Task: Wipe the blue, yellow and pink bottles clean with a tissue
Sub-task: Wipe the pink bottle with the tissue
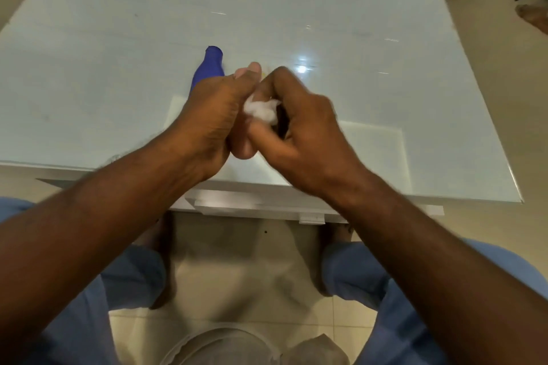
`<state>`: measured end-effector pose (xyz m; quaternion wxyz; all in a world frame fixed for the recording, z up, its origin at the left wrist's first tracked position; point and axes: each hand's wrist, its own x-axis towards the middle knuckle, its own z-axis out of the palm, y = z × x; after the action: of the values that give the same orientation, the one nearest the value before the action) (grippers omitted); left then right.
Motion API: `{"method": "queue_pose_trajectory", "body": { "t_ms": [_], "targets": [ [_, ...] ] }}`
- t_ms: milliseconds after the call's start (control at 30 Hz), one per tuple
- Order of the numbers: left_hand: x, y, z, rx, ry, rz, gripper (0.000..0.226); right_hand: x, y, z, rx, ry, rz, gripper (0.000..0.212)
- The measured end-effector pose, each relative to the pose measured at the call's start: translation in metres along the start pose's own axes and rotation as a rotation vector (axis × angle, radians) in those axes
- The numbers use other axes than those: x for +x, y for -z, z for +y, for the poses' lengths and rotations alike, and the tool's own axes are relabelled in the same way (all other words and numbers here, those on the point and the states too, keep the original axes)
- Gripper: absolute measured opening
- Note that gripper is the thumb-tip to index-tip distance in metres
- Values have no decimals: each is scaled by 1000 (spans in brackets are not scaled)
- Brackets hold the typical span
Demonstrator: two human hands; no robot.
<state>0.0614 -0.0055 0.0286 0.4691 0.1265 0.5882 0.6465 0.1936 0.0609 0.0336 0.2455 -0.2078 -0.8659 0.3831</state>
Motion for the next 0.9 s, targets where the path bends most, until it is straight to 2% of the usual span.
{"method": "queue_pose_trajectory", "body": {
  "t_ms": [33, 100, 200, 233, 267, 333, 400, 467, 533, 633, 733, 833, 900],
  "targets": [
    [1, 1, 0, 3, -9, -24, 85, -3, -3, -1, -25, 16, -43, 21],
    [-3, -1, 5, 69, -40, -46, 61, -1, -4, 3, -89, 7, -41, 16],
    [-8, -5, 7, 59, -58, -47, 37, 8, 4, 11, -77, -71, 121, 10],
    [-10, -6, 7, 53, -68, -48, 21, 10, 5, 12, -51, -90, 163, 10],
    [-12, -8, 7, 58, -76, -60, 18, 10, 5, 12, -26, -102, 188, 10],
    [-14, -8, 5, 54, -83, -94, 26, 7, 1, 10, 21, -97, 174, 11],
    [-17, -8, 8, 13, -55, -123, 49, 2, -2, 5, 53, -75, 98, 11],
    [-18, -5, 11, 4, -51, -129, 61, 0, -1, 1, 58, -49, 43, 12],
    [-18, -5, 6, 35, -78, -98, 56, 4, 4, 0, 99, -53, 94, 10],
    [-22, -14, -3, 124, -145, -90, 34, 8, 9, 3, 177, -105, 179, 9],
    [-18, -10, 2, 9, -129, 1, 43, 3, 6, 1, 208, -75, 96, 8],
    [-13, -4, 8, -82, -79, -1, 52, -1, 2, -1, 217, -52, -3, 10],
    [-18, -8, 7, -48, -66, -25, 50, 1, 3, 0, 216, -40, 39, 10]
  ]
}}
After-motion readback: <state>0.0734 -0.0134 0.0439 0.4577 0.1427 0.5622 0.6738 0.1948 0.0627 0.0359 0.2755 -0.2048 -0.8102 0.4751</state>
